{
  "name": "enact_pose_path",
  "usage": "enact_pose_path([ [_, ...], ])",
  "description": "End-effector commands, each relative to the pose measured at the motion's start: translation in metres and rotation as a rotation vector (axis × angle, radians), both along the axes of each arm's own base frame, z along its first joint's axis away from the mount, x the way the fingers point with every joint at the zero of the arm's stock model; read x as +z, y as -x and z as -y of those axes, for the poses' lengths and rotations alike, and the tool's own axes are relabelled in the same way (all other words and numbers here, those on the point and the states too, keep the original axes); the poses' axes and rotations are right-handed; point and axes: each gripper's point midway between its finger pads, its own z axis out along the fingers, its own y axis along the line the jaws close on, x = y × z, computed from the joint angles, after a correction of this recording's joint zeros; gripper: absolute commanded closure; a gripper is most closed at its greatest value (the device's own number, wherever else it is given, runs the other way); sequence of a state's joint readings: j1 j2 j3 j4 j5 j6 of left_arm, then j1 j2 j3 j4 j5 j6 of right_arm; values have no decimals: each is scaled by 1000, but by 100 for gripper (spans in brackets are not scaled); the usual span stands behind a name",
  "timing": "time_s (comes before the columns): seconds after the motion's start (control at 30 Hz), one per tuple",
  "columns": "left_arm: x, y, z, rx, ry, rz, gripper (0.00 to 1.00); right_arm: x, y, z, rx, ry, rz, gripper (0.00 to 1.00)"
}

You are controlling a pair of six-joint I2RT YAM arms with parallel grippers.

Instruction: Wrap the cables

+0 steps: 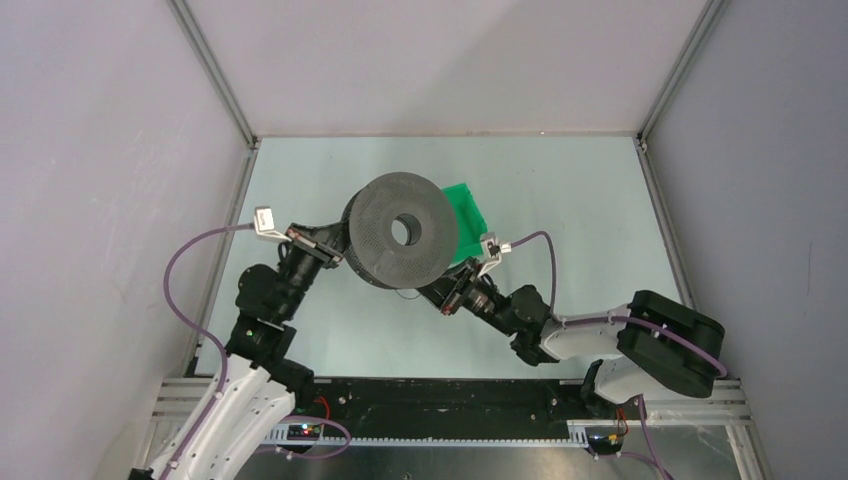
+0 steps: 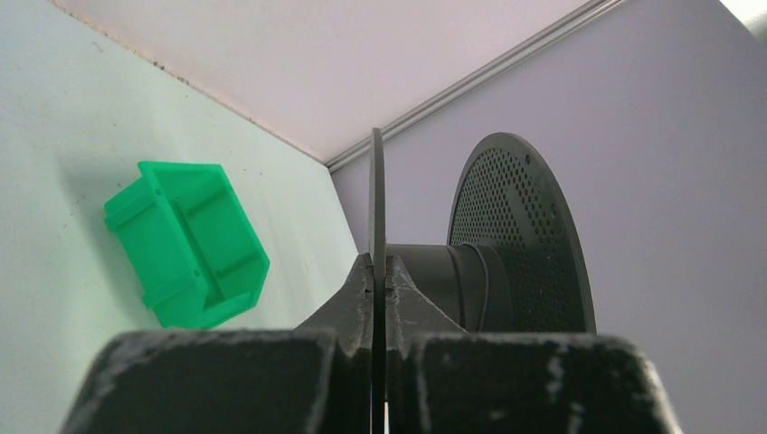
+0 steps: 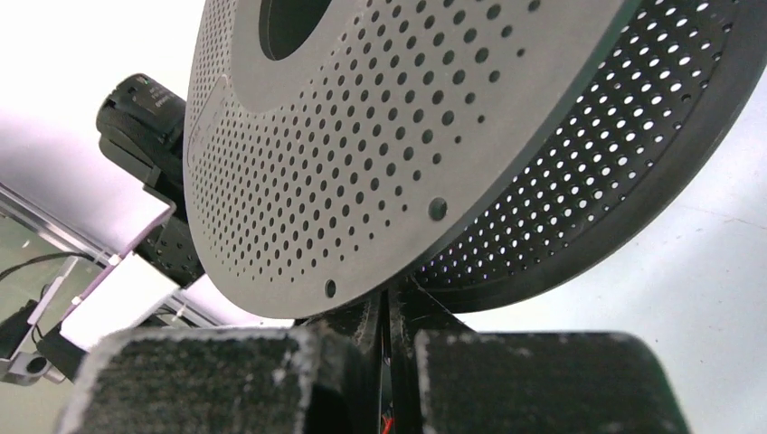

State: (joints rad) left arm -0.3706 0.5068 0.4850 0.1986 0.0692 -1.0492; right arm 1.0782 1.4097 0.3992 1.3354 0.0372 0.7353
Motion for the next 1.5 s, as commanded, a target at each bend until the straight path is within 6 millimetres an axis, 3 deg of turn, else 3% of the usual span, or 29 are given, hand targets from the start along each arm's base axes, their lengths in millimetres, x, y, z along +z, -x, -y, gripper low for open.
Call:
enact_pose_path([
  [0.0, 53, 10, -11, 27, 121, 179, 100, 39, 6, -5, 35, -142, 32, 96],
  [0.23, 55, 13, -13, 28, 157, 229, 100, 48, 6, -5, 51, -177, 41, 99],
  [0.5, 53, 12, -9, 22, 99, 254, 100, 44, 35, -14, 225, -146, 69, 100],
  [0.7, 50, 12, -5, 3, 94, 267, 100, 64, 59, -11, 326, -186, 100, 100],
  [1.2, 46, 12, -12, 26, 166, 276, 100, 96, 48, 8, 291, -318, 10, 100],
  [1.3, 47, 10, -13, 36, 156, 281, 100, 90, 52, 9, 340, -300, -22, 100],
  [1.47, 54, 9, -10, 28, 128, 299, 100, 61, 57, 0, 449, -196, -114, 100],
])
